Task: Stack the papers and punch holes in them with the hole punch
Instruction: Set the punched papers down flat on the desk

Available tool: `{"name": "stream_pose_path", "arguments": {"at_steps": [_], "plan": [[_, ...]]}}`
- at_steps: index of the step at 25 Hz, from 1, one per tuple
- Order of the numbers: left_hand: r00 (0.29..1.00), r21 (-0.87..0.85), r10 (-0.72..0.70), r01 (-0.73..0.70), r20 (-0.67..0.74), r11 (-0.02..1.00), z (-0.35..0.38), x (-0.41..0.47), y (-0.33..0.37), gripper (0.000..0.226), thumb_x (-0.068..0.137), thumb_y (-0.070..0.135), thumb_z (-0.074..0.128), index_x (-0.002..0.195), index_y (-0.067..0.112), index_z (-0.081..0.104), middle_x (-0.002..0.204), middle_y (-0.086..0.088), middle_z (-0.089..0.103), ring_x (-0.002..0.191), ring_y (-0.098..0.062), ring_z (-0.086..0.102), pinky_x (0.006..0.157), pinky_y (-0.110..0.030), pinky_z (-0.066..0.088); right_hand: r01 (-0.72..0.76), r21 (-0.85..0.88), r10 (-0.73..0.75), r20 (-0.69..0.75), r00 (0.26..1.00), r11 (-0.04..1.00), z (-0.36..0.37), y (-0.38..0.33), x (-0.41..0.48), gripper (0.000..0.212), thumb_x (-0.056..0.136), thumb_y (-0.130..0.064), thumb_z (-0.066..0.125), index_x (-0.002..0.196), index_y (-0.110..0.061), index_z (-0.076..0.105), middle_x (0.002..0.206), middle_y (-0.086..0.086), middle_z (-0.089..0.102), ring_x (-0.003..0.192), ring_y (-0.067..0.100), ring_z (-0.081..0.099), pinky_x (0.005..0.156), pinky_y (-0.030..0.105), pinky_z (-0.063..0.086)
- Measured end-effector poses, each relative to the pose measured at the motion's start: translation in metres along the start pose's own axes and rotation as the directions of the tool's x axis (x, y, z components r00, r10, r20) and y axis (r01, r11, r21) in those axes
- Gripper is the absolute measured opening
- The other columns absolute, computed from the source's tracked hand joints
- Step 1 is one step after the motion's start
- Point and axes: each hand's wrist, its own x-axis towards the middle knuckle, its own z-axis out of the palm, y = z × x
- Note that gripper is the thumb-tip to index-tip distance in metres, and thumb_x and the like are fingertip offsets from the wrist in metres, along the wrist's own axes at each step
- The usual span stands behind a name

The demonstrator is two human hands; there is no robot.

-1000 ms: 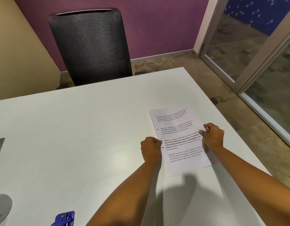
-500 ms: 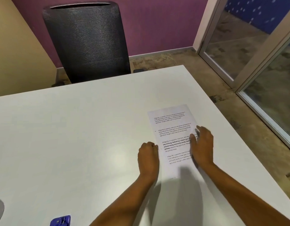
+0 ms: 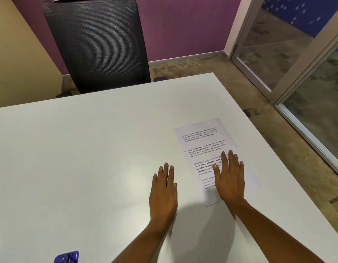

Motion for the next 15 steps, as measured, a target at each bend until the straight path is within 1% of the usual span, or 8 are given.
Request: {"name": "stream_pose_path", "arguments": {"at_steps": [4,6,8,10,12,15], "plan": [[1.000,0.022,-0.006,0.005,0.017,1.000,0.001,0.000,0.000,0.051,0.099,0.025,0.029,0.149,0.014,0.030,0.157,-0.005,0.029,0.146,-0.022,0.024,0.118,-0.035,0.010,0.016,0.010,-0.016,0.015,1.000,1.000,-0.001,0.001,0.001,0.077,0.093,-0.058,0.002,0.149,-0.010,0.027,0.157,0.015,0.024,0.146,0.031,0.022,0.120,0.048,0.015],[0.999,0.022,-0.005,0.004,0.032,1.000,0.000,0.001,0.000,0.051,0.099,0.025,0.029,0.149,0.013,0.030,0.157,-0.006,0.029,0.146,-0.024,0.024,0.118,-0.036,0.008,0.024,0.030,-0.025,0.007,1.000,0.999,-0.002,0.002,0.001,0.078,0.093,-0.058,0.001,0.148,-0.009,0.029,0.156,0.016,0.025,0.145,0.033,0.023,0.119,0.049,0.016],[0.999,0.005,0.002,-0.003,0.050,1.000,-0.004,0.001,0.001,0.052,0.100,0.027,0.025,0.150,0.013,0.026,0.159,-0.005,0.024,0.147,-0.024,0.021,0.118,-0.035,0.003,0.008,0.076,-0.007,-0.007,1.000,0.997,-0.004,0.000,-0.002,0.075,0.094,-0.056,0.007,0.148,-0.009,0.029,0.157,0.015,0.025,0.146,0.031,0.021,0.120,0.048,0.016],[0.998,-0.043,0.006,-0.003,0.062,0.999,-0.010,-0.002,0.001,0.053,0.101,0.029,0.021,0.152,0.014,0.019,0.161,-0.002,0.014,0.149,-0.021,0.010,0.119,-0.032,-0.004,-0.015,0.140,0.022,-0.045,0.999,0.990,-0.007,-0.006,-0.012,0.069,0.096,-0.052,0.015,0.149,-0.009,0.027,0.158,0.013,0.023,0.147,0.027,0.018,0.121,0.044,0.014],[0.997,-0.120,-0.029,0.038,0.072,0.992,-0.019,-0.011,0.002,0.055,0.100,0.031,0.018,0.153,0.015,0.012,0.161,0.001,0.005,0.150,-0.016,0.000,0.119,-0.028,-0.009,-0.024,0.202,0.042,-0.086,0.995,0.979,-0.011,-0.012,-0.030,0.064,0.097,-0.048,0.021,0.149,-0.011,0.027,0.159,0.009,0.023,0.148,0.022,0.015,0.122,0.039,0.010],[0.994,-0.165,-0.105,0.111,0.043,0.980,-0.029,-0.038,-0.003,0.056,0.100,0.032,0.016,0.152,0.012,0.013,0.161,0.002,0.004,0.150,-0.015,0.000,0.119,-0.028,-0.008,0.022,0.239,0.006,-0.115,0.993,0.971,-0.014,-0.020,-0.064,0.061,0.098,-0.045,0.022,0.149,-0.012,0.028,0.159,0.006,0.022,0.149,0.018,0.012,0.122,0.034,0.008]]}}
